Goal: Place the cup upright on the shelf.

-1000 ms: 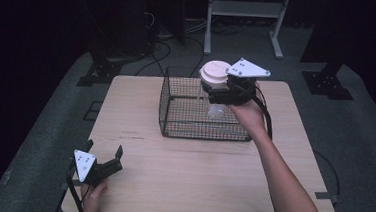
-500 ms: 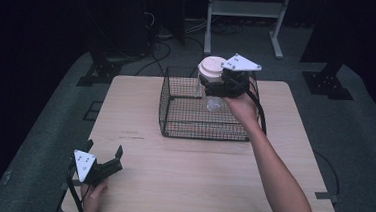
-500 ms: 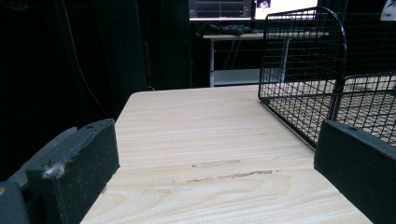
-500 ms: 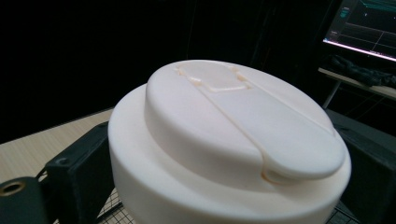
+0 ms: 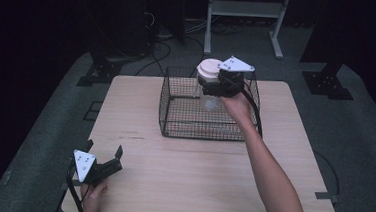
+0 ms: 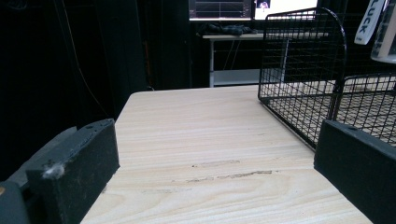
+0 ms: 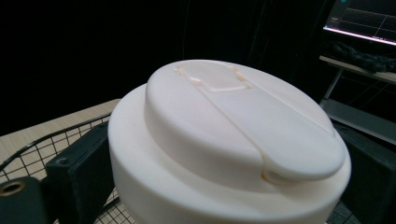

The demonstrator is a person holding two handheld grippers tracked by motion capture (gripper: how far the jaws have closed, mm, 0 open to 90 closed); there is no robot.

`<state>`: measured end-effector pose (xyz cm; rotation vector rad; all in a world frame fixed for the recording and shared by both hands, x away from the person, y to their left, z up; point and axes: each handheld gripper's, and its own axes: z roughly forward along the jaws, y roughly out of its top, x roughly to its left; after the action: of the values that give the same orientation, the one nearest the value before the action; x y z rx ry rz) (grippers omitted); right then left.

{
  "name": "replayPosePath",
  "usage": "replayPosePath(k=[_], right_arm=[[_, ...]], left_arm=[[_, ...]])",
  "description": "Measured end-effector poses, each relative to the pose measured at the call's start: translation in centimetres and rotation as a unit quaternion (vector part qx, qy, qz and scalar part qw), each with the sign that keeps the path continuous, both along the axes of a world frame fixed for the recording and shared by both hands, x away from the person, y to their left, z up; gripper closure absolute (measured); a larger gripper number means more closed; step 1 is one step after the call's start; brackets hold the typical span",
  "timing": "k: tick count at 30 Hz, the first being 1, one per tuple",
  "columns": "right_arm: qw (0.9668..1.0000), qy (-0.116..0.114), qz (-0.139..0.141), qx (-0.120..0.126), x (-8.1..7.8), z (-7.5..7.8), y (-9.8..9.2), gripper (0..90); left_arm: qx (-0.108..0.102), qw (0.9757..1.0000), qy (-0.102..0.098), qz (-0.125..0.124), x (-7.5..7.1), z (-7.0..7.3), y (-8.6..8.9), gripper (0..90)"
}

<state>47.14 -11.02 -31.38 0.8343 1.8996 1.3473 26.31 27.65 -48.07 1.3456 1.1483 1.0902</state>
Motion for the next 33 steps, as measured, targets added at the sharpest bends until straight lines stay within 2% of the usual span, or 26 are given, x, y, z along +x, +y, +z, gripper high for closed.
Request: replayPosePath(k=[14,21,27,33], right_arm=[[0.9998,0.019,-0.004,0.007,1.9,-3.3,0.8,4.2],[0.9994,0.033,-0.011,-0.003,2.8,-5.0,1.0,4.2],[0.9988,0.047,-0.013,-0.007,3.2,-5.7,1.0,4.2],[0.9987,0.047,-0.005,-0.019,3.3,-6.0,1.2,4.2]], left_arm=[[-0.004,1.0000,-0.001,0.001,0.0,0.0,0.0,0.0],[-0.005,1.0000,-0.002,0.001,0.0,0.0,0.1,0.0],[-0.005,1.0000,-0.001,0.001,0.0,0.0,0.1,0.0],[-0.004,1.0000,-0.001,0.001,0.0,0.0,0.0,0.0]])
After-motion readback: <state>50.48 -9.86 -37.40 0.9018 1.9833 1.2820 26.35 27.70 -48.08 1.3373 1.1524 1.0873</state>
